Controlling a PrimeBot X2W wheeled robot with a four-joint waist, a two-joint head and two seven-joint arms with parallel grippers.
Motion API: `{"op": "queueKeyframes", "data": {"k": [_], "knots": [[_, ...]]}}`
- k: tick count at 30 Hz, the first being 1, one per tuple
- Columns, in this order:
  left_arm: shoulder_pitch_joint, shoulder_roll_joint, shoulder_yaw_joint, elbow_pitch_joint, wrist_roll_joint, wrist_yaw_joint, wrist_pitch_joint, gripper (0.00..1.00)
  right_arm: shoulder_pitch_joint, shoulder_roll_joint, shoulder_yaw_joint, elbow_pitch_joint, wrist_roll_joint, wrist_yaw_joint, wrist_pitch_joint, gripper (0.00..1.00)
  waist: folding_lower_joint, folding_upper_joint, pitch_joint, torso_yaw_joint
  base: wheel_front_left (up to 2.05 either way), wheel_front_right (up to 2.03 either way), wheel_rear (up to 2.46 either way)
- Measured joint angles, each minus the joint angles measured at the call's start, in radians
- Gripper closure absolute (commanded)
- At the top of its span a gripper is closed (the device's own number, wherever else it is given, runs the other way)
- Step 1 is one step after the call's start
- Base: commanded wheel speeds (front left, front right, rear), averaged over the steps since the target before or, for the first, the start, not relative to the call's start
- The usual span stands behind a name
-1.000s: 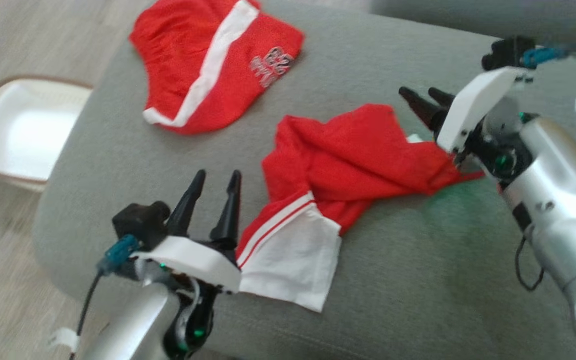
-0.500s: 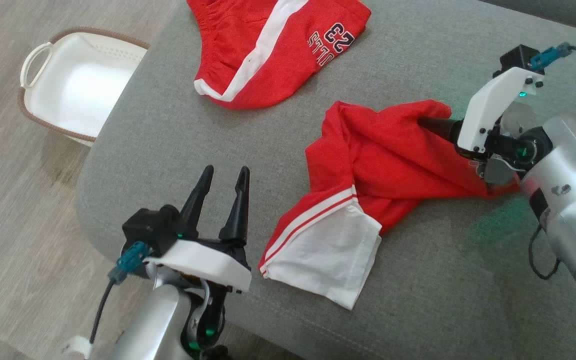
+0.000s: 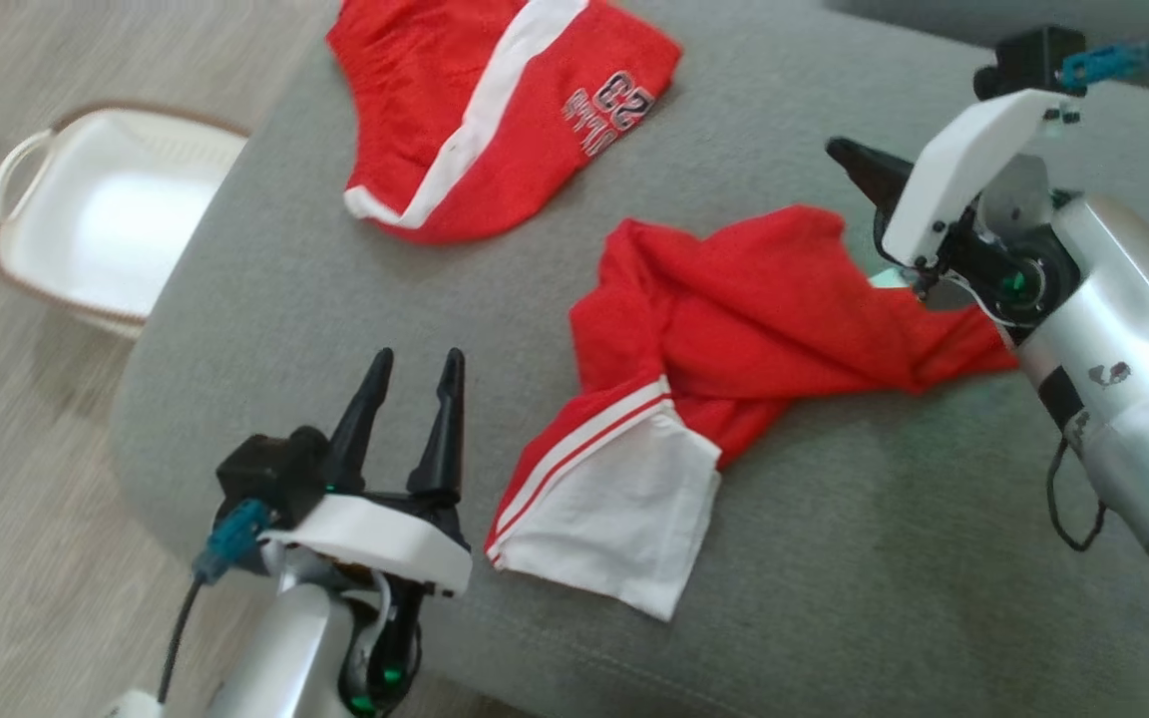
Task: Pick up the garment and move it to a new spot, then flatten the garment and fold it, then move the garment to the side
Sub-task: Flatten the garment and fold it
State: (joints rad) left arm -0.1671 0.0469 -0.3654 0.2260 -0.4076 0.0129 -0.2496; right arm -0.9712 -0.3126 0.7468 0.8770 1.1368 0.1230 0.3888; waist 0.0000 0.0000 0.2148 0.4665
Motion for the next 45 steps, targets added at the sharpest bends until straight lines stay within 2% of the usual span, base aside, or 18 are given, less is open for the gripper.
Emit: {"op": "queueKeyframes", "data": {"k": [5, 9, 10, 11, 12, 18, 23, 28, 32, 37, 38, 40, 45], "knots": [[0.021, 0.000, 0.051, 0.009, 0.022, -0.006, 0.000, 0.00, 0.002, -0.048, 0.050, -0.099, 0.050, 0.000, -0.029, 1.00, 0.0000, 0.0000, -0.046, -0.060, 0.00, 0.00, 0.00], [0.046, 0.000, 0.060, 0.025, 0.037, -0.019, 0.000, 0.00, 0.016, -0.081, 0.065, -0.101, 0.089, 0.000, -0.030, 1.00, 0.0000, 0.0000, -0.077, -0.111, 0.00, 0.00, 0.00], [0.046, 0.000, 0.059, 0.026, 0.037, -0.022, 0.000, 0.00, 0.025, -0.083, 0.069, -0.093, 0.095, 0.000, -0.030, 0.62, 0.0000, 0.0000, -0.083, -0.119, 0.00, 0.00, 0.00], [0.043, 0.000, 0.057, 0.026, 0.037, -0.023, 0.000, 0.00, 0.034, -0.084, 0.073, -0.079, 0.100, 0.000, -0.033, 0.03, 0.0000, 0.0000, -0.087, -0.125, 0.00, 0.00, 0.00], [0.041, 0.000, 0.052, 0.025, 0.036, -0.024, 0.000, 0.00, 0.043, -0.083, 0.077, -0.063, 0.105, 0.000, -0.036, 0.00, 0.0000, 0.0000, -0.088, -0.125, 0.00, 0.00, 0.00], [0.037, 0.000, 0.005, 0.020, 0.006, -0.028, 0.000, 0.00, 0.035, -0.073, 0.092, 0.030, 0.106, 0.000, -0.035, 0.00, 0.0000, 0.0000, -0.067, -0.089, 0.00, 0.00, 0.00], [0.017, 0.000, -0.038, -0.003, -0.037, 0.001, 0.000, 0.00, -0.016, -0.066, 0.102, 0.147, 0.110, 0.000, 0.014, 0.00, 0.0000, 0.0000, -0.011, -0.007, 0.00, 0.00, 0.00], [0.015, 0.000, -0.038, -0.033, -0.061, 0.030, 0.000, 0.00, -0.076, -0.042, 0.137, 0.209, 0.105, 0.000, 0.087, 0.00, 0.0000, 0.0000, 0.054, 0.070, 0.00, 0.00, 0.00], [0.016, -0.002, -0.035, -0.063, -0.065, 0.043, 0.000, 0.00, -0.115, -0.016, 0.186, 0.255, 0.077, 0.001, 0.169, 0.00, 0.0000, 0.0000, 0.104, 0.104, 0.00, 0.00, 0.00], [0.018, -0.004, -0.036, -0.071, -0.072, 0.050, 0.000, 0.00, -0.157, 0.002, 0.221, 0.296, 0.049, 0.001, 0.213, 0.00, 0.0000, 0.0000, 0.115, 0.109, 0.00, 0.00, 0.00], [0.018, -0.004, -0.036, -0.071, -0.072, 0.050, 0.000, 0.00, -0.164, 0.007, 0.222, 0.304, 0.050, 0.001, 0.221, 0.29, 0.0000, 0.0000, 0.114, 0.109, 0.00, 0.00, 0.00], [0.018, -0.004, -0.036, -0.069, -0.072, 0.050, 0.000, 0.00, -0.164, 0.009, 0.227, 0.305, 0.049, 0.001, 0.226, 1.00, 0.0000, 0.0000, 0.111, 0.108, 0.00, 0.00, 0.00], [0.018, -0.004, -0.038, -0.054, -0.071, 0.049, 0.000, 0.00, -0.114, 0.005, 0.240, 0.279, 0.051, 0.001, 0.154, 1.00, 0.0000, 0.0000, 0.083, 0.105, 0.00, 0.00, 0.00]]}}
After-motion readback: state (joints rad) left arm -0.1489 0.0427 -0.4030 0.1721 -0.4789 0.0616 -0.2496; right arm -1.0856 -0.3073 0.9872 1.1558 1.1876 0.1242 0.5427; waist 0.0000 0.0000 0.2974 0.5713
